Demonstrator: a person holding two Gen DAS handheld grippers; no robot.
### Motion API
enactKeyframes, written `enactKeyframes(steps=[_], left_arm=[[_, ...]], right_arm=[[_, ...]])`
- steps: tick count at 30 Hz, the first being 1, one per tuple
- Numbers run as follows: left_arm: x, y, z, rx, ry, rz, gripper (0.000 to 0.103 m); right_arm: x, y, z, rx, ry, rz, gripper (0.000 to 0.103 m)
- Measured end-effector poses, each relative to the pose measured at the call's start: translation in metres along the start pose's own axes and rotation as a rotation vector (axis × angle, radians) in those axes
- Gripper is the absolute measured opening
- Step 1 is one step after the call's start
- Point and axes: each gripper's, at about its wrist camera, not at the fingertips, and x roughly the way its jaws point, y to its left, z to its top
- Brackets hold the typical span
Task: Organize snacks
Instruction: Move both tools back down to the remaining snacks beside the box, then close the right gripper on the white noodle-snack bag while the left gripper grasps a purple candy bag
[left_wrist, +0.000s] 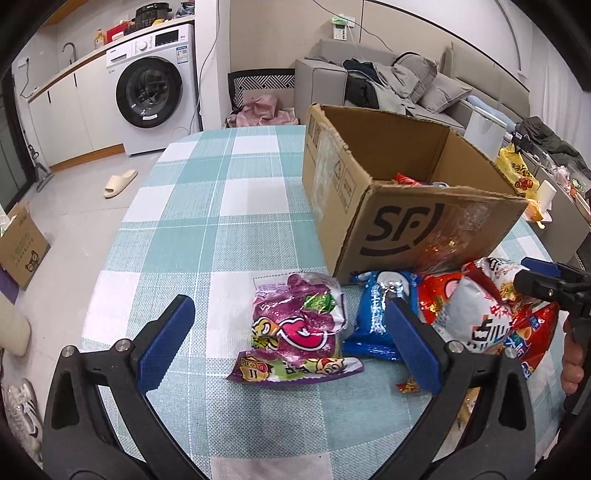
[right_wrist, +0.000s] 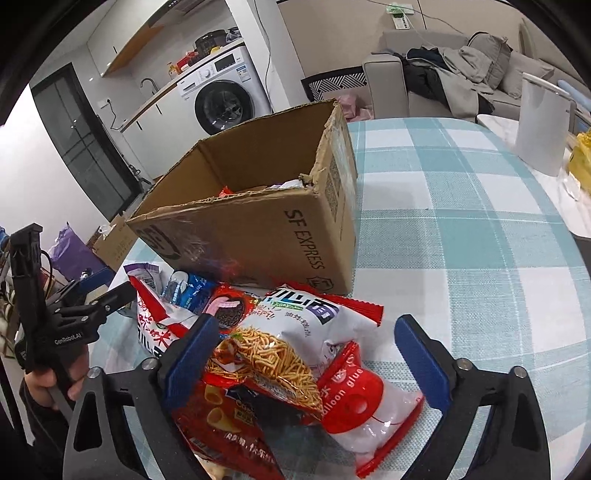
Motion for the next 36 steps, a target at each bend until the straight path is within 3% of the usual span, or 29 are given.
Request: enactKeyframes(steps=[17, 31, 36], left_arm=[[0.03, 0.013, -0.002, -0.027, 0.052, 0.008, 0.102], [0.041, 0.017, -0.005, -0.037, 0.071, -0.006, 0.102], [0.042, 0.018, -0.005, -0.036, 0.07, -0.006, 0.102]], right_arm=[[0.024, 0.001, -0.004, 0.049, 0.035, 0.031, 0.087], [0.02, -0.015, -0.005, 0.135, 0.029, 0.152, 0.06], [0.016, -0.023, -0.004, 0.171, 0.016, 0.186, 0.057]])
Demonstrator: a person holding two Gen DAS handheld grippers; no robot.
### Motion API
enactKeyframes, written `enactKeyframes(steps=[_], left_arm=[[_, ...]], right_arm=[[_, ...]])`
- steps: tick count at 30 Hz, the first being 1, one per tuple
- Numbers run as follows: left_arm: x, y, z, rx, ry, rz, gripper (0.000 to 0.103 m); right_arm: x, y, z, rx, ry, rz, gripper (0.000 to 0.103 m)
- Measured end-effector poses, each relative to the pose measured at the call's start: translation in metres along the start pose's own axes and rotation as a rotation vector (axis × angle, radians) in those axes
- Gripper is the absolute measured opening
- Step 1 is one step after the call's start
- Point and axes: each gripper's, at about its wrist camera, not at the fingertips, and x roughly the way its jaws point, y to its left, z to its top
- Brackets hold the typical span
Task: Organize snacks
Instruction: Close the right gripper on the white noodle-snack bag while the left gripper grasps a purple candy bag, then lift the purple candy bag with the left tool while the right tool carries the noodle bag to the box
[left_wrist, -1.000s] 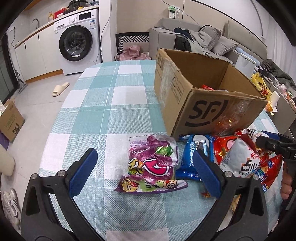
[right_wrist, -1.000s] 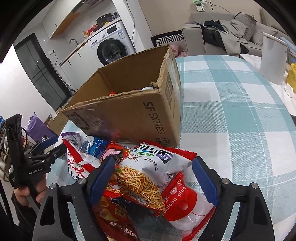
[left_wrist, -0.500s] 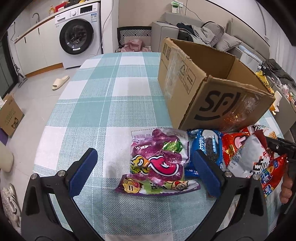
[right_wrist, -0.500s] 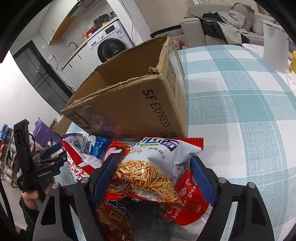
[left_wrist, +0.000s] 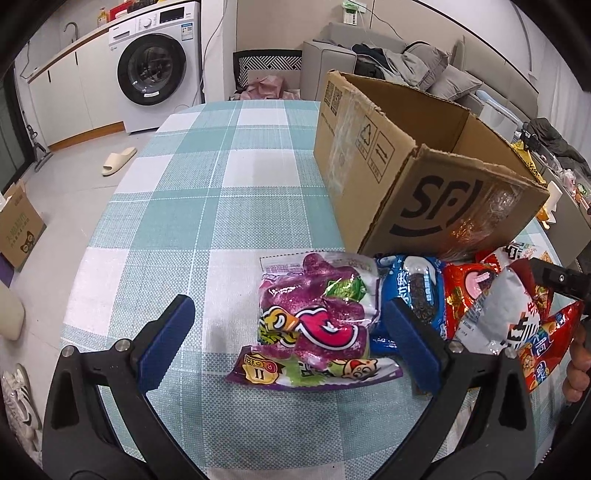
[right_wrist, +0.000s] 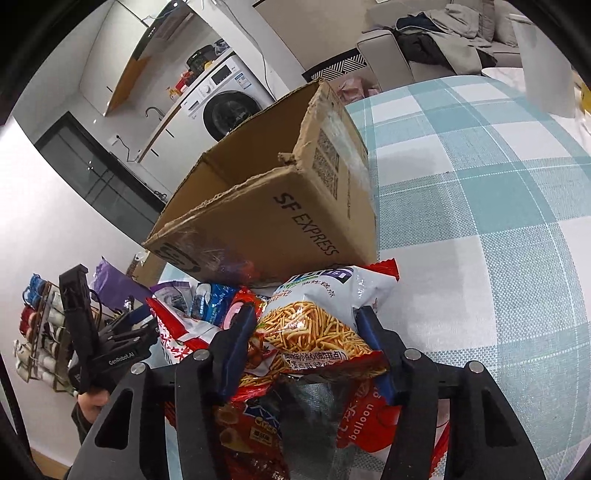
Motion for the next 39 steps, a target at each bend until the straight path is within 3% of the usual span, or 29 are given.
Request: enactKeyframes(steps=[13, 16, 20, 24, 39], left_arm=[[0.002, 0.0, -0.003, -0.007, 0.005, -0.026, 0.101], [0.003, 0.0, -0.002, -0.009, 0.008, -0.061, 0.091], [0.004, -0.002, -0.004, -0.002, 0.027, -0.1, 0.061], [0.0, -0.006, -0.004, 0.013, 0.004, -0.107, 0.048], [-0.029, -0.016, 0.0, 0.036, -0.059, -0.157, 0.044]], right_arm=[[-0.02, -0.001, 0.005, 0.021, -0.034, 0.052, 0.056], [-0.023, -0.001, 0.005, 0.02, -0.039, 0.053, 0.056], [-0.026, 0.001, 0.005, 0.013, -0.042, 0.056, 0.056], [-0.028, 0.002, 0.005, 0.012, -0.047, 0.062, 0.056], [-0.037, 0.005, 0.006, 0.003, -0.071, 0.098, 0.056]])
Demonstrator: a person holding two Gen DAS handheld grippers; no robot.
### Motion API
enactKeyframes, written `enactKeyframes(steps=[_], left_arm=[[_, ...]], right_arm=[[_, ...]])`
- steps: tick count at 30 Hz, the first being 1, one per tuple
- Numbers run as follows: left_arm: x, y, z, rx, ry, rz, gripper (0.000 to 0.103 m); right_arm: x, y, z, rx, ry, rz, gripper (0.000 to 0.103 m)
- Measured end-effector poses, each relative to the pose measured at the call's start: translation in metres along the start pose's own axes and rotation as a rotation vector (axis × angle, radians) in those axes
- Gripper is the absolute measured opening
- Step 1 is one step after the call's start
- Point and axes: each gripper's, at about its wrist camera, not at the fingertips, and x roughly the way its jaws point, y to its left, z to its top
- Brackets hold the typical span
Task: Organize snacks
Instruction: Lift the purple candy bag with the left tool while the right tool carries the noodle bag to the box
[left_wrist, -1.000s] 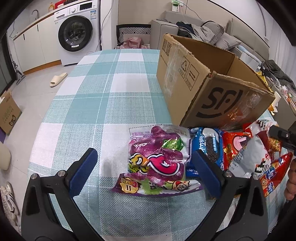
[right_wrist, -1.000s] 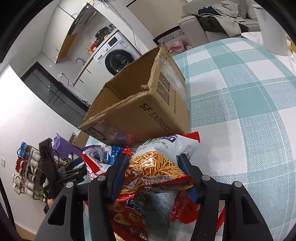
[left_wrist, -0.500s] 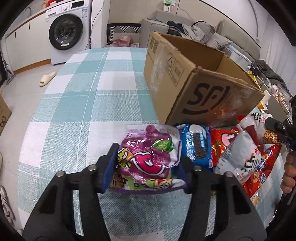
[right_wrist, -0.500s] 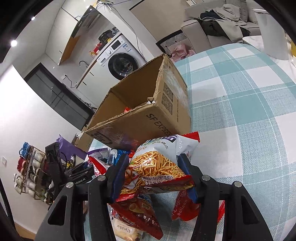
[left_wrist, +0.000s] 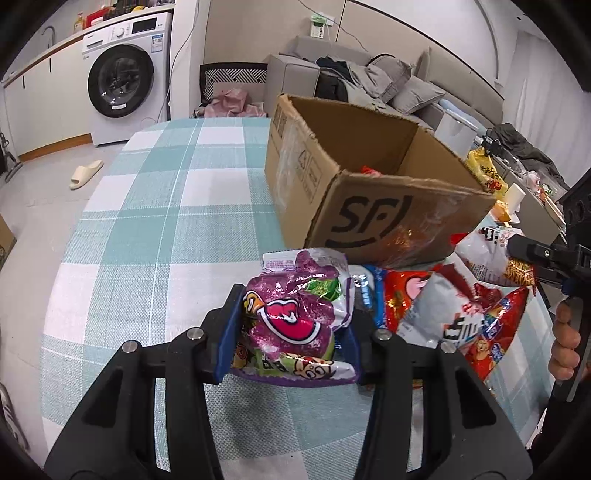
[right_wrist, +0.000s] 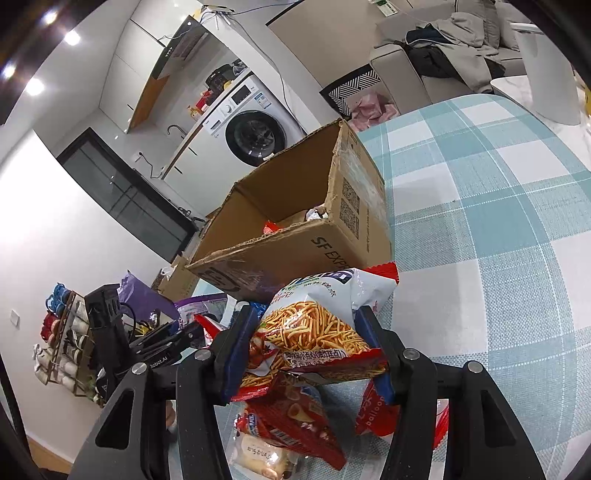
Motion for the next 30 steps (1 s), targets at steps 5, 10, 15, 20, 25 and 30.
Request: enactKeyframes(steps=[5, 10, 15, 20, 25, 30], left_arm=[[-0.016, -0.008, 0.003, 0.008, -0.03, -0.016, 0.044], [-0.036, -0.018, 0.006, 0.019, -0.066, -0.031, 0.044], [-0.056, -0.027, 0.009, 0.031, -0.102, -0.045, 0.044], [-0.073, -0.035, 0.014, 0.036, -0.134, -0.043, 0.044], [-0.085, -0.042, 0.022, 0.042, -0.164, -0.059, 0.044], [-0.094, -0.053, 0.031, 0.051, -0.184, -0.07, 0.044]], right_arm=[[-0.005, 0.003, 0.001, 0.002, -0.012, 0.015, 0.056], [-0.011, 0.006, 0.001, 0.001, -0.021, 0.029, 0.056], [-0.016, 0.011, 0.004, -0.007, -0.04, 0.042, 0.056], [-0.025, 0.018, 0.005, -0.011, -0.06, 0.06, 0.056], [-0.03, 0.024, 0.009, -0.024, -0.082, 0.072, 0.056], [-0.034, 0.031, 0.012, -0.037, -0.092, 0.086, 0.056]])
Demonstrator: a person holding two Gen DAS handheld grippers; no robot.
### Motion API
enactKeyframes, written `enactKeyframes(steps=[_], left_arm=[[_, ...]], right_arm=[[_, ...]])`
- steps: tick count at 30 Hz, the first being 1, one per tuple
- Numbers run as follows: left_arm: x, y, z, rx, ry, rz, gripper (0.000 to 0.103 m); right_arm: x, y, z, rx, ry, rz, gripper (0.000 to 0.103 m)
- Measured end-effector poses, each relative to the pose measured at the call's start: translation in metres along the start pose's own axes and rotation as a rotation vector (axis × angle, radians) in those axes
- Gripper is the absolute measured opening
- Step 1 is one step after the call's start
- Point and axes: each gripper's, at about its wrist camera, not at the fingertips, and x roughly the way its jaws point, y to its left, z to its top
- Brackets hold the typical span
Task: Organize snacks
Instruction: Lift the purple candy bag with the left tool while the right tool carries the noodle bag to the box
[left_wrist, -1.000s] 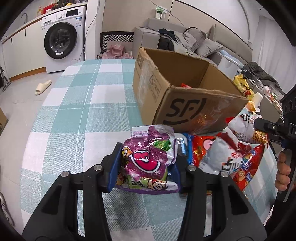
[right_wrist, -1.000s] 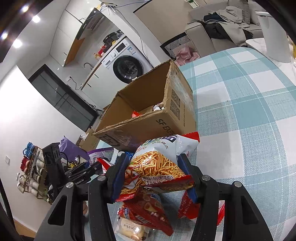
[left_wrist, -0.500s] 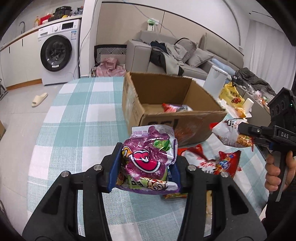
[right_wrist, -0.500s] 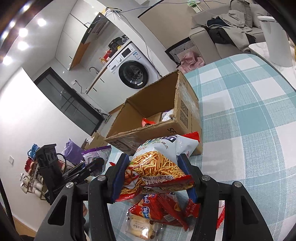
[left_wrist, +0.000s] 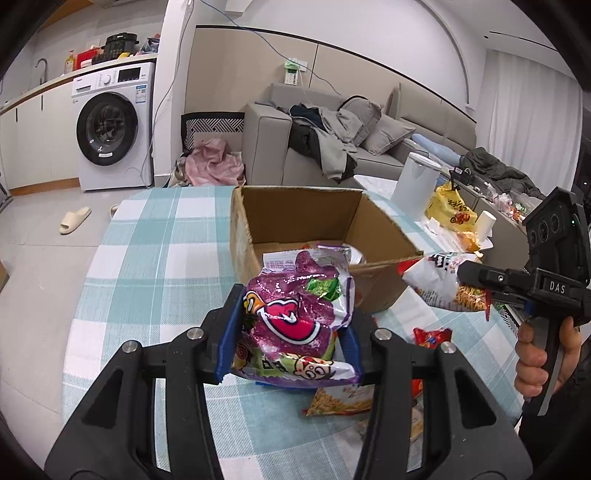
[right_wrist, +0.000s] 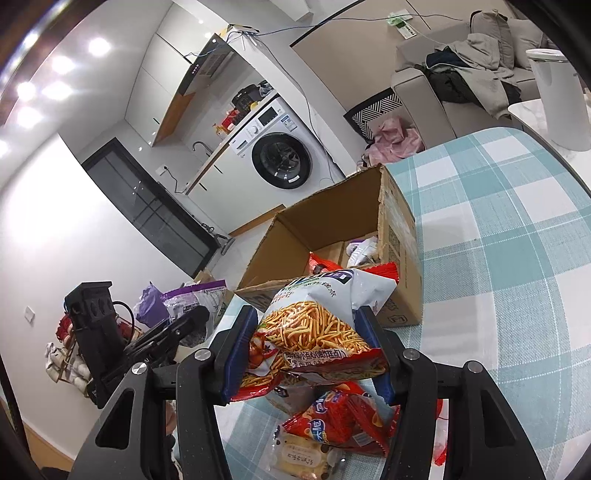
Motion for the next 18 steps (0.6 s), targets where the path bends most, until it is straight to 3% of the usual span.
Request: enactKeyframes(steps=[18], left_arm=[[0.03, -0.017, 0.033, 0.013, -0.009, 0.012, 0.044]], right_arm=[[0.01, 0.016, 0.029, 0.017, -0.037, 0.004, 0.056]])
